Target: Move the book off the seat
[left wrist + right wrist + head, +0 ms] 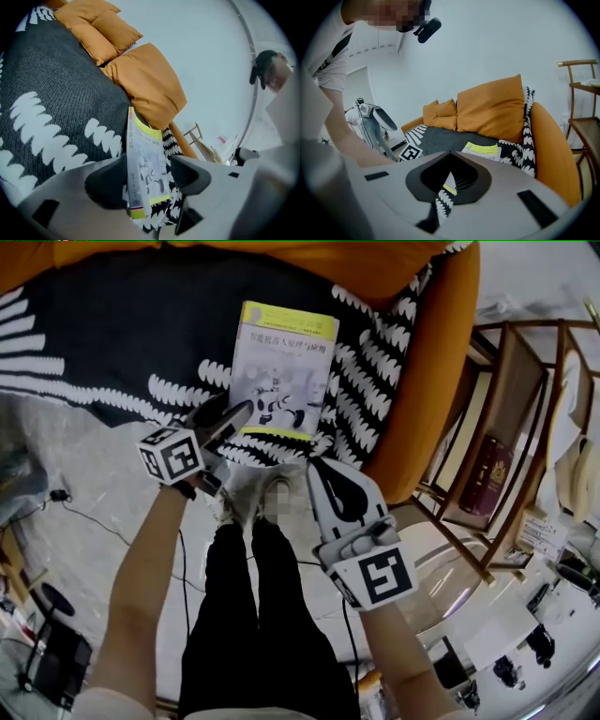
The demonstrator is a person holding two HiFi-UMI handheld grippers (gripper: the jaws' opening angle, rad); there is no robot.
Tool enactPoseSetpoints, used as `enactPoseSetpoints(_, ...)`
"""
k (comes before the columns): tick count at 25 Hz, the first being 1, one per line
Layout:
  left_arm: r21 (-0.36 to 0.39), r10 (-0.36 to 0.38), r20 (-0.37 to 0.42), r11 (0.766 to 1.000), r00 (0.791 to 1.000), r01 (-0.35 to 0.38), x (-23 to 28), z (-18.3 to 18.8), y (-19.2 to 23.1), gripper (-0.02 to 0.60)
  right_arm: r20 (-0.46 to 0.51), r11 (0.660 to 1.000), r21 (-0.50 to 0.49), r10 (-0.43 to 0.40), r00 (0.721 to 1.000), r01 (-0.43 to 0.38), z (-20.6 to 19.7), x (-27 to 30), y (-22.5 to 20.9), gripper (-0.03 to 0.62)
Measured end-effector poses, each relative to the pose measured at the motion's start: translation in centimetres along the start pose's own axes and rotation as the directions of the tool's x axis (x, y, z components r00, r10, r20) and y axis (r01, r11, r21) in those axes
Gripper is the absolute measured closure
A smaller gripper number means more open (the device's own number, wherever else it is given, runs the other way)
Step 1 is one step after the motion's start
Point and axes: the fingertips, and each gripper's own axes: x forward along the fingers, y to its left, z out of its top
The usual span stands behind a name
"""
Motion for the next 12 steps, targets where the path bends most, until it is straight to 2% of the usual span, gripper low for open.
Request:
enactPoseSetpoints(5,-0.046,0.037,-0.034,0.998,0.999,-0.039,0.4,-1.4,1.6,0.301,-0.004,1.0,0.005,0.001,1.0,-0.001,0.0,-0.1,0.1,0.572)
enactPoseSetpoints(7,-0.089,0.002,-0.05,0.996,0.999,-0.006,1.1,-1.0,2.2,0.344,-0.006,1.0,0.005,0.0,1.0,0.0,-0.2,-0.1,0.2,0.572)
enactPoseSetpoints(9,-0.123,-0.042,-0.068,0.992,0.997,0.033,2.2,-0.7,2.1,0.356,-0.011,1.0,0.006,-0.001,1.0,0.001,-0.6,-0.1,0.2,0.572)
enactPoseSetpoints(10,-0.125,-0.053,-0.084,0.991,0.995,0.043,3.0,-0.8,1.9,0.356,-0.014,1.0,0.009,-0.002,1.0,0.002,-0.9,-0.2,0.2,0.572)
enactPoseSetpoints(12,-0.079,-0.053,-0.131,0.996,0.99,0.043,4.7,-1.0,1.3,0.356,-0.021,1.0,0.013,-0.003,1.0,0.003,-1.4,-0.3,0.3,0.572)
